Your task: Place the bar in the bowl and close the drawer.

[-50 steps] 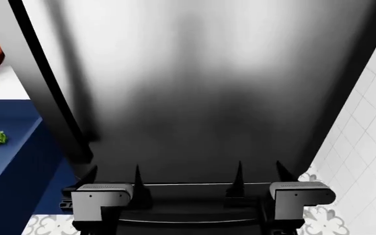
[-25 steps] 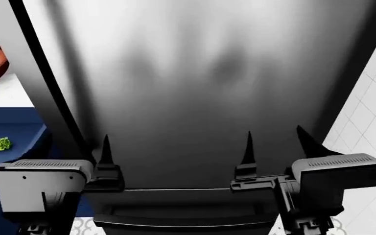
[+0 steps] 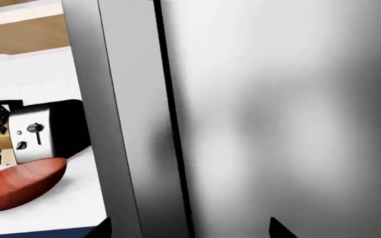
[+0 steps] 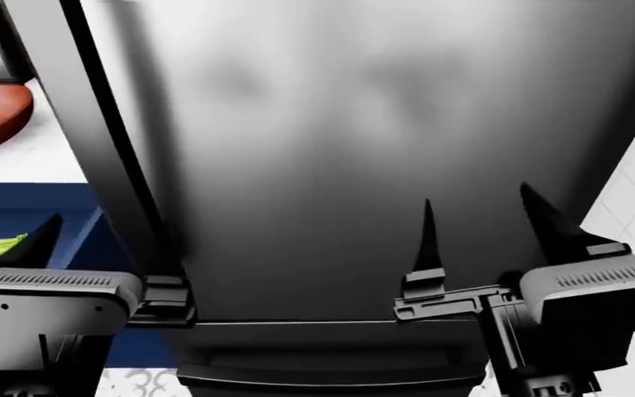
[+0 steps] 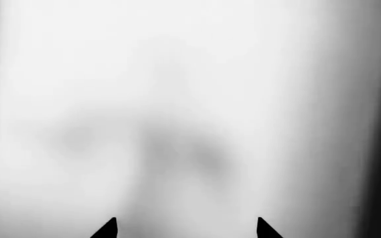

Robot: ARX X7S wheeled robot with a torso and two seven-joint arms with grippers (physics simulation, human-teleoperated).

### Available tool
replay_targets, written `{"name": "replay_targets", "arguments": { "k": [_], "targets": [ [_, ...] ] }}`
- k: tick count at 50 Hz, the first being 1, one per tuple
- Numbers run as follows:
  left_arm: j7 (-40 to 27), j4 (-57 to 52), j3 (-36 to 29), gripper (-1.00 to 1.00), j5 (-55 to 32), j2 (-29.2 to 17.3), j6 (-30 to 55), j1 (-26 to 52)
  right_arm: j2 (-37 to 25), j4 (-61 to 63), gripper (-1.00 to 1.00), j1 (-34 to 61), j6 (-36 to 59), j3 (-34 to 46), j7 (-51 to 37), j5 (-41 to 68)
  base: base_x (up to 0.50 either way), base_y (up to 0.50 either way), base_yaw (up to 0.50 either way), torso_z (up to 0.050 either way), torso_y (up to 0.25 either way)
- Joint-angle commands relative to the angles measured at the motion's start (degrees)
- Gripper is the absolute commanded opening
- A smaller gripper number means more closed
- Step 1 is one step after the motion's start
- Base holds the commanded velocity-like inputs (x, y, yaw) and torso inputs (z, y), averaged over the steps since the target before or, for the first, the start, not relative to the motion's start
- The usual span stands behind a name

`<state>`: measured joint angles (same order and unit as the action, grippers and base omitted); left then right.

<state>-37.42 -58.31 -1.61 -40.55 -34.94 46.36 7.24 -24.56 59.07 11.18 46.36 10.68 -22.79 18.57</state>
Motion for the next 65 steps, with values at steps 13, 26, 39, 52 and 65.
{"name": "replay_targets", "arguments": {
  "k": [13,26,39,52,65],
  "targets": [
    [-4.95,-1.02,0.72,1.00,-3.98,-5.83,-2.14,-0.95,-28.36,0.77,1.00,20.23,-9.99,20.76,-34.45,32.30,0.06,0.30,0.00,0.050,0.000],
    [-9.53,-1.49,-0.84,1.00,-7.32,-10.62,-4.93,-0.64,-32.19,0.82,1.00,25.02,-13.98,27.16,-38.87,34.18,0.06,0.29,0.00,0.050,0.000],
    [-14.92,-1.08,-5.07,1.00,-10.10,-16.19,-9.29,1.17,-36.11,0.74,1.00,32.10,-18.59,35.60,-42.92,35.99,0.06,0.29,0.00,0.050,0.000],
    [-15.93,-0.69,-5.54,1.00,-9.60,-17.87,-12.06,-0.46,-38.06,0.75,1.00,35.72,-22.13,41.80,-45.67,35.52,0.06,0.29,0.00,0.050,0.000],
    [-16.73,-0.36,-6.36,1.00,-9.74,-18.93,-13.32,-0.72,-38.68,0.40,1.00,37.31,-23.86,44.91,-46.16,34.12,0.00,0.18,0.00,0.050,0.000]
  ]
}}
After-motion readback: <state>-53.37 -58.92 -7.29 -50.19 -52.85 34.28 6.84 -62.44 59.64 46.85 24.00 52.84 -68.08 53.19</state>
